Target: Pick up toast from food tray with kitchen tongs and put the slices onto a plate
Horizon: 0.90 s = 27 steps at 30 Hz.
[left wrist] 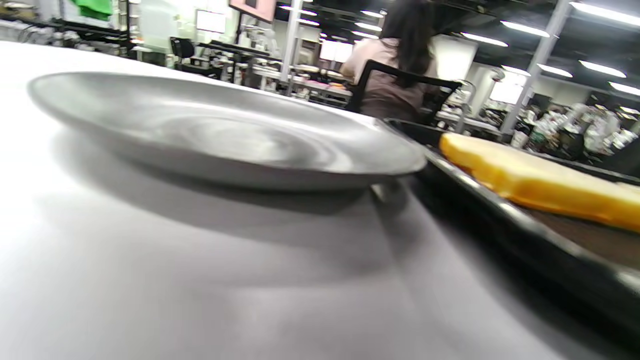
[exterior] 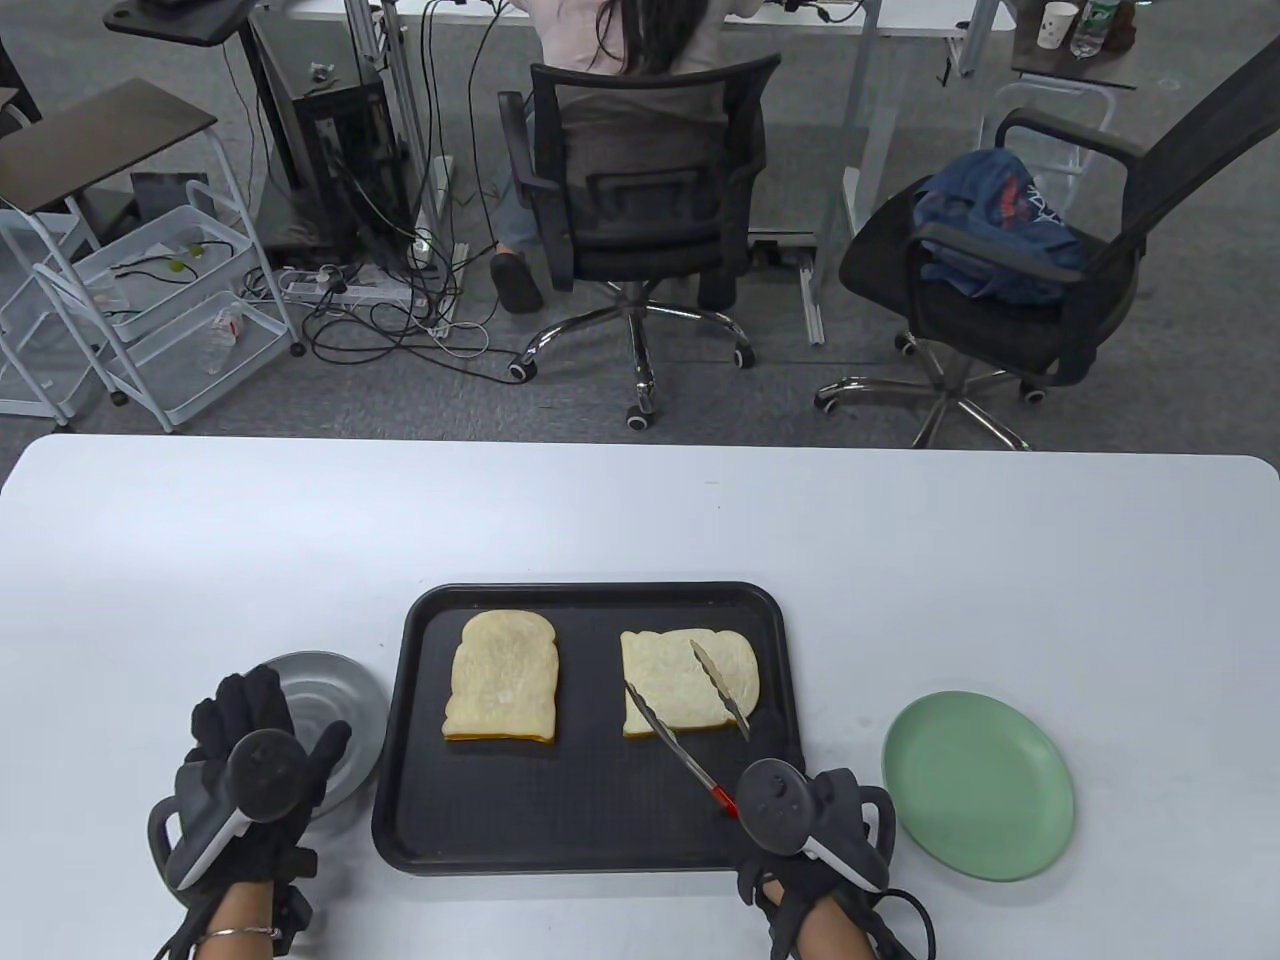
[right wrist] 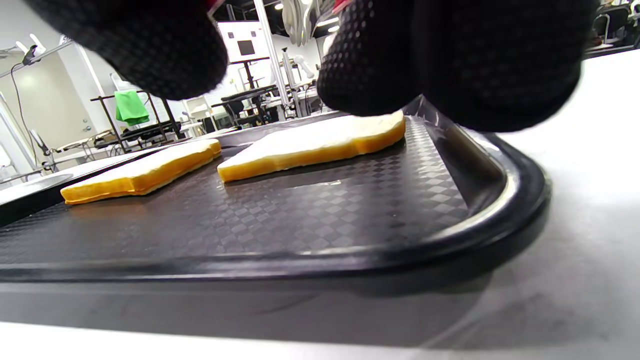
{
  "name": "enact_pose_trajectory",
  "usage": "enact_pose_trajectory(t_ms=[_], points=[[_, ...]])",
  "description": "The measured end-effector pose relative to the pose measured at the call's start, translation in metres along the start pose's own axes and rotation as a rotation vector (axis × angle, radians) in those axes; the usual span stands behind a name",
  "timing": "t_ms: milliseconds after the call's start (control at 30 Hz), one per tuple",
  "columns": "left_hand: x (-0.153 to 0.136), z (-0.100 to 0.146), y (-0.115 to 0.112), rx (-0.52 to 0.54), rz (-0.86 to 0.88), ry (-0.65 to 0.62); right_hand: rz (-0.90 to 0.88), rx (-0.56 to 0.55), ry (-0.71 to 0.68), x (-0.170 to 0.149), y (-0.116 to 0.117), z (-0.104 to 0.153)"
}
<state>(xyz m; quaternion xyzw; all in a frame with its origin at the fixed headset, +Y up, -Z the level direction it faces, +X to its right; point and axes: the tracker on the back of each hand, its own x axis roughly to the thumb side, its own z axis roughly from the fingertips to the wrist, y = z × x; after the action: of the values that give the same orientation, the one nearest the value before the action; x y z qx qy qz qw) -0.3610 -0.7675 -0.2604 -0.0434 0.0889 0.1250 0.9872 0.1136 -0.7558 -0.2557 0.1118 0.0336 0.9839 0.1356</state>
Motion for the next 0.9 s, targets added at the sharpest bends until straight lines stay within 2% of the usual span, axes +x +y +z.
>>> enact_pose_trajectory(t_ms=[167,433,633,900], points=[[-0.022,-0.004,-0.003,-0.001,0.022,0.119,-0.002,0.006,0.001,0.000,0.000,0.000],[-0.046,-0.009,-0.012,-0.067,0.023,0.306,0.005,-0.001,-0.003,0.002,0.001,0.000],[-0.047,-0.015,-0.021,-0.146,-0.050,0.368,0.017,0.014,-0.002,0.002,0.002,-0.001],[-0.045,-0.019,-0.022,-0.127,-0.107,0.403,0.024,0.028,0.000,0.003,0.003,-0.001]])
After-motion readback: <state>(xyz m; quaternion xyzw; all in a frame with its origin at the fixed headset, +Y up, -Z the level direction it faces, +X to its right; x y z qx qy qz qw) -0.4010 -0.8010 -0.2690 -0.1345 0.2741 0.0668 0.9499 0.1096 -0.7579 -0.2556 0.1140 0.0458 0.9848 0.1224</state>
